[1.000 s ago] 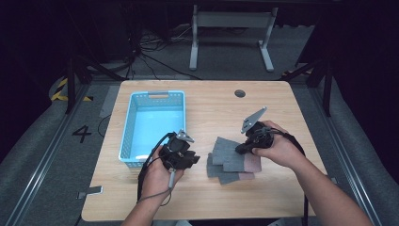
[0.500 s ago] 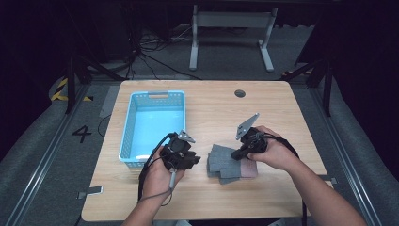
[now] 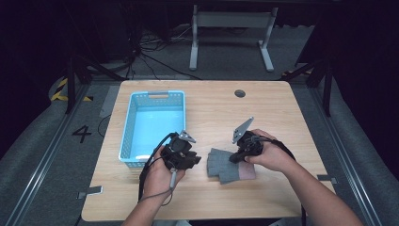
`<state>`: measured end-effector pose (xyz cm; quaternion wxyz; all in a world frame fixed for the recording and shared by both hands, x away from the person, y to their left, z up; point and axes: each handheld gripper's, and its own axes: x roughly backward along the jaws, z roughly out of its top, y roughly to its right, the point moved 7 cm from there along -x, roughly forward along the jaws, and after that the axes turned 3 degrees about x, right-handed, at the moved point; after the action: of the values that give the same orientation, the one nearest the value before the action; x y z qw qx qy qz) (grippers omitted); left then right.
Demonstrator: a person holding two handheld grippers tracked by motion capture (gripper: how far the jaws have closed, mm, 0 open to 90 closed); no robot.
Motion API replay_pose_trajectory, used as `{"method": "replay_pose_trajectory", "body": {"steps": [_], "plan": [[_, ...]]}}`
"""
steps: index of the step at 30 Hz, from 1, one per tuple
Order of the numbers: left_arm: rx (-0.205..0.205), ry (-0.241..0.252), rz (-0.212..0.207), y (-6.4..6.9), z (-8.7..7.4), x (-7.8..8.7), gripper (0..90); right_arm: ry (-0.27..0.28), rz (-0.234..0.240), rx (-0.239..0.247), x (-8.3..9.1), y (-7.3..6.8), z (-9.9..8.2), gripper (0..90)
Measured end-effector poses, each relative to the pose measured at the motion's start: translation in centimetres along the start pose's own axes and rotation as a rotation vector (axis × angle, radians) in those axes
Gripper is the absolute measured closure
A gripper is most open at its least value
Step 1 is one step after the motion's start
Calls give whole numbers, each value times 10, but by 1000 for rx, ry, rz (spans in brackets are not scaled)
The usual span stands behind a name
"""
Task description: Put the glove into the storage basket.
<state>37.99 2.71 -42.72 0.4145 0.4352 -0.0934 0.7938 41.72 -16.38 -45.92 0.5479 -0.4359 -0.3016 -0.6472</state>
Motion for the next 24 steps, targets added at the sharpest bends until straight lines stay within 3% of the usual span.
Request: {"method": "replay_pose_trajectory", "body": {"steps": [18, 24], "plan": [[-2, -3, -3, 0, 0, 0, 719, -14, 5, 13, -13, 5, -3, 884], [-4, -7, -6, -1, 0, -1, 719, -10, 2, 38, -15, 5, -2, 882]]}}
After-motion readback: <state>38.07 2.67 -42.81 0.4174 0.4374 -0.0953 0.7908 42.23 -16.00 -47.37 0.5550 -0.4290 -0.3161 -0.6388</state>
